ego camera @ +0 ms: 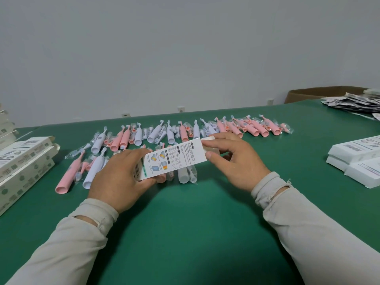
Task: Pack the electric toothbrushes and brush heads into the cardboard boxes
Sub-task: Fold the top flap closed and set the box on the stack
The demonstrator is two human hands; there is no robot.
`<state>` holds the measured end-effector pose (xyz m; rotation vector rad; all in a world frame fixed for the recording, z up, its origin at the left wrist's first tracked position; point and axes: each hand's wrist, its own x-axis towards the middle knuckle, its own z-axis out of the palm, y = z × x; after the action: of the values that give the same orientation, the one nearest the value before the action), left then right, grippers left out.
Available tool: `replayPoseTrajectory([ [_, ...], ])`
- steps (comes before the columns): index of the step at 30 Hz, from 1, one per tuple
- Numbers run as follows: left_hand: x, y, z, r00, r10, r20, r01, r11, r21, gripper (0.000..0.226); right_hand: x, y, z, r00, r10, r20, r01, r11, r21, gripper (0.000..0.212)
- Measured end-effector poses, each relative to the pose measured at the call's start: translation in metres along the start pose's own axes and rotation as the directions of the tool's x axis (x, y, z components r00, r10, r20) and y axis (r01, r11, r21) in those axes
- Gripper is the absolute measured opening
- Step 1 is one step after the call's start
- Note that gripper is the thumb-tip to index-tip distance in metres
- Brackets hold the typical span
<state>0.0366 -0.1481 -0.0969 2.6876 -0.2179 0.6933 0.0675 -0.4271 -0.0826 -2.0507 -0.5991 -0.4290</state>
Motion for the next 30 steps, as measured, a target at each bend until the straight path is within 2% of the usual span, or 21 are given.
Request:
replayPoseTrajectory([
  [8,0.000,0.002,-0.001,1.000,0.005,-0.023,-0.005,1.000,-0.006,0.063,-0.004,-0.011,0.011,0.987,-0.068,-0.143,0.079,0.994,0.074,0.033],
  [13,-0.001,0.004,-0.003,0.999,-0.005,-0.045,0.004,1.000,-0.009,0.062,-0.003,-0.015,0.014,0.980,0.066,-0.189,-0.002,0.947,0.321,0.027],
  [16,-0.001,0.006,-0.004,0.999,-0.005,-0.044,0.005,1.000,-0.004,0.061,0.000,-0.012,0.015,0.968,0.132,-0.214,-0.046,0.929,0.368,0.016],
  [22,-0.002,0.009,-0.008,0.999,-0.011,-0.034,0.011,1.000,0.005,0.063,0.001,-0.009,0.014,0.953,0.232,-0.193,-0.128,0.891,0.437,0.007],
  [30,-0.003,0.011,-0.009,0.999,-0.017,-0.041,0.018,1.000,0.018,0.066,-0.001,-0.008,0.021,0.977,0.173,-0.127,-0.101,0.893,0.439,0.014],
])
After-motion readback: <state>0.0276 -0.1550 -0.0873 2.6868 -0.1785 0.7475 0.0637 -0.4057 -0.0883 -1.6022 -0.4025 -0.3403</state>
